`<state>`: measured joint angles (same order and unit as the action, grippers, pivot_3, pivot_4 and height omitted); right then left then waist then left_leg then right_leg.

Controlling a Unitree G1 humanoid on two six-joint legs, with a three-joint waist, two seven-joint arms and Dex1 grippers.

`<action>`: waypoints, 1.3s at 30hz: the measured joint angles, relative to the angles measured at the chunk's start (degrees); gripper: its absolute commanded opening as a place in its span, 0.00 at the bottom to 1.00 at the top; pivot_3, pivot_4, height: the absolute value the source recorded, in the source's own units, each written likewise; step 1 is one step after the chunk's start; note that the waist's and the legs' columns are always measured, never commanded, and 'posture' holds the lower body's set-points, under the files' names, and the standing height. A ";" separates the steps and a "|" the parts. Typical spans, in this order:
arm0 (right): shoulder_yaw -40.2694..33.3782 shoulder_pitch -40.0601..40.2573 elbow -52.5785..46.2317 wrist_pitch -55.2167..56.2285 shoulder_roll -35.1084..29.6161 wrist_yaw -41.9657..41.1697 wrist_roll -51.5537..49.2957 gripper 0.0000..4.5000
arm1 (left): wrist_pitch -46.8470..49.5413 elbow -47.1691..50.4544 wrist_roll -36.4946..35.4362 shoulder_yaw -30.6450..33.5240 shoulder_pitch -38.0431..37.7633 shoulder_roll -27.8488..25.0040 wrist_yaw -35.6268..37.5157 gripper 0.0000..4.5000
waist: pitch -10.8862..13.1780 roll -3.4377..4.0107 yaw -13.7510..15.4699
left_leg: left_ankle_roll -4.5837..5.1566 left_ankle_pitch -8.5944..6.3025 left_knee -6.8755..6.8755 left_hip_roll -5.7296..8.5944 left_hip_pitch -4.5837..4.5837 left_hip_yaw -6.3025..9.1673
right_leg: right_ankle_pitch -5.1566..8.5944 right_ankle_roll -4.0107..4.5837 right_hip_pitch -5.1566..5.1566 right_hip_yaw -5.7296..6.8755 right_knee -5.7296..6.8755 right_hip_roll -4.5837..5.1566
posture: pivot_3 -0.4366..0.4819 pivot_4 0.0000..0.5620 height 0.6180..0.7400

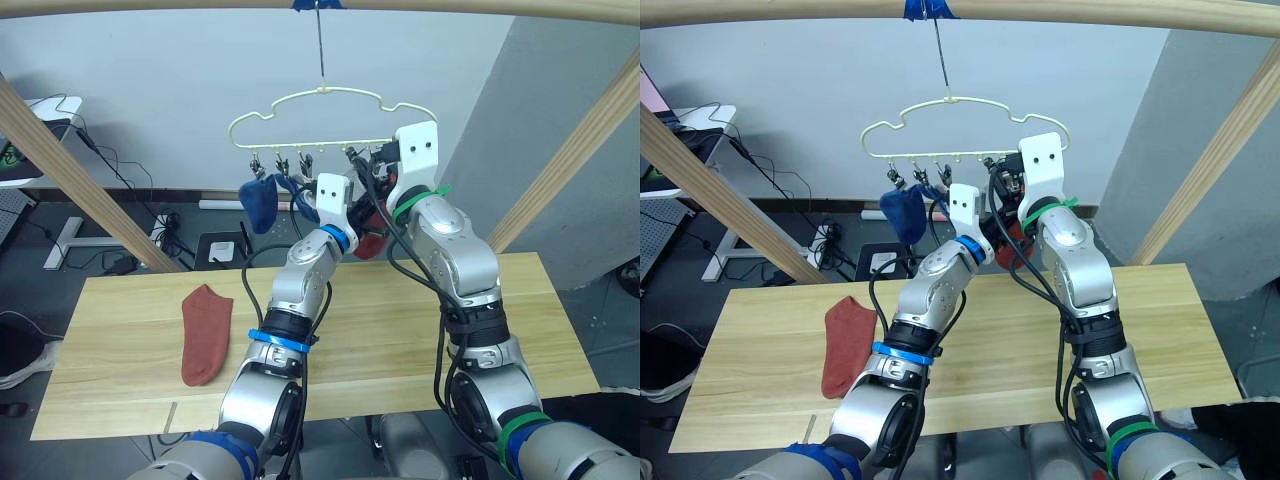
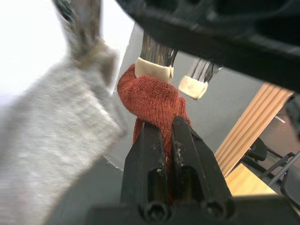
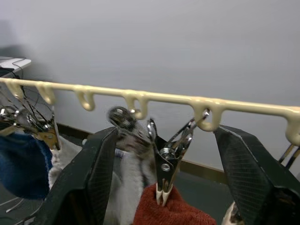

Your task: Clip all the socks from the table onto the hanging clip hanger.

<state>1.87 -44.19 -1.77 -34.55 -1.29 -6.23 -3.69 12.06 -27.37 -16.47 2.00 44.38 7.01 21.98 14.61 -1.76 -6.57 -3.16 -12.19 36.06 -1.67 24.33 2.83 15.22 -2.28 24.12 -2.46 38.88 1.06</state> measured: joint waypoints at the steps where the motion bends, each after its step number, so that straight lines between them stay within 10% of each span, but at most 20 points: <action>1: 0.13 0.74 -1.19 -0.63 0.12 -0.03 -0.22 0.75 | -0.04 -0.02 0.02 0.01 0.07 0.00 -0.06 0.00 | 0.00 0.00 0.00 | 0.00 0.00 0.00 0.00 0.00 0.00 | 0.00 0.00 0.00 0.00 0.00 0.00 | 0.26 0.43 1.00; 10: 0.58 5.50 -11.52 -7.40 -0.65 -1.60 -2.15 0.76 | -0.71 -0.41 0.52 0.05 0.22 -0.05 -0.56 0.55 | 0.00 0.00 -0.01 | 0.00 0.00 0.02 0.00 0.00 0.01 | 0.00 0.00 0.00 0.00 0.01 0.00 | 0.26 0.43 1.00; 25: 1.07 11.33 -23.72 -12.44 -5.46 -3.69 -3.90 0.76 | -1.34 0.79 2.48 -2.94 -1.96 -2.67 2.93 0.55 | 0.00 0.00 -0.10 | 0.00 0.00 0.01 0.00 0.00 0.02 | 0.01 -0.02 0.00 0.01 0.00 -0.02 | 0.25 0.42 1.00; 39: -0.17 11.99 -23.71 -11.68 -6.51 0.62 -1.78 0.76 | 7.28 25.00 -1.86 -7.72 -11.58 -21.21 22.07 0.55 | 0.00 0.00 -0.92 | -0.01 0.01 0.02 -0.03 -0.03 0.05 | 0.00 0.00 0.01 0.00 0.08 -0.01 | 0.26 0.42 1.00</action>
<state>1.70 -32.20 -25.47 -46.23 -7.79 -5.62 -5.48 19.34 -2.37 -18.33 -5.72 32.80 -14.20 44.05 14.61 -1.75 -7.49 -3.17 -12.18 36.07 -1.70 24.30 2.88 15.23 -2.28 24.13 -2.46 38.96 1.05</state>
